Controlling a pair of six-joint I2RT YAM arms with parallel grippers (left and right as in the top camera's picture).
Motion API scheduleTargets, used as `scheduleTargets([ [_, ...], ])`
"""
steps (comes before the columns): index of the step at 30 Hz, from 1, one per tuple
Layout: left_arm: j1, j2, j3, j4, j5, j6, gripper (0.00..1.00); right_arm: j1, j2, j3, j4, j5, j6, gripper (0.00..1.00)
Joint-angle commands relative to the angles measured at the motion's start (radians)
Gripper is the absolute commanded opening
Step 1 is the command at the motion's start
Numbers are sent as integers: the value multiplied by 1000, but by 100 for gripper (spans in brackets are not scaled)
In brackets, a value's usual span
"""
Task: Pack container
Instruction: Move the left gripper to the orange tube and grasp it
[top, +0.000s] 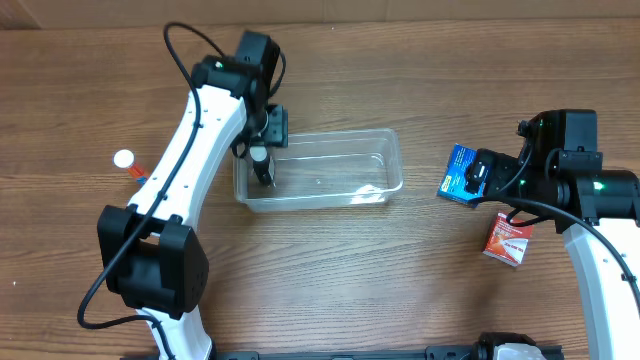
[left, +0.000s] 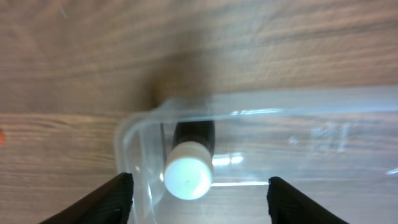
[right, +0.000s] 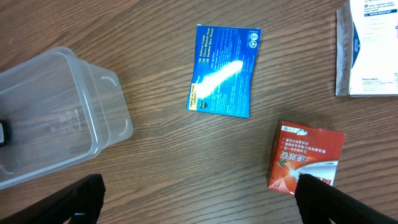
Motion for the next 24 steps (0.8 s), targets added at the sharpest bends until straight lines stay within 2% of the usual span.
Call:
scheduleTargets([
  [1,13,-91,85,-26,-55,6,83,-2,-3,27,2,-9,4,100],
  [4,47,-177,87,-76,-57,2,88,-2,-3,27,2,-8,3,100],
  [9,157,-339,83,-210,-105,-37,89,-2,-3,27,3,-8,3,100],
  [13,283,-436,43,-225,-106,-36,100,-2,-3,27,3,-8,3,100],
  [15,380,-468,-1,-205,-99,-36,100,-2,-2,27,4,-8,3,100],
  [18,519,-457,-54,-169,-81,-34,100,-2,3,27,6,-9,4,100],
  [20,621,-398,-85,-132,18,32,100,-2,10,27,6,-9,4,100],
  [24,653,-296,-87,-103,51,65,100,-2,13,27,5,-9,4,100],
])
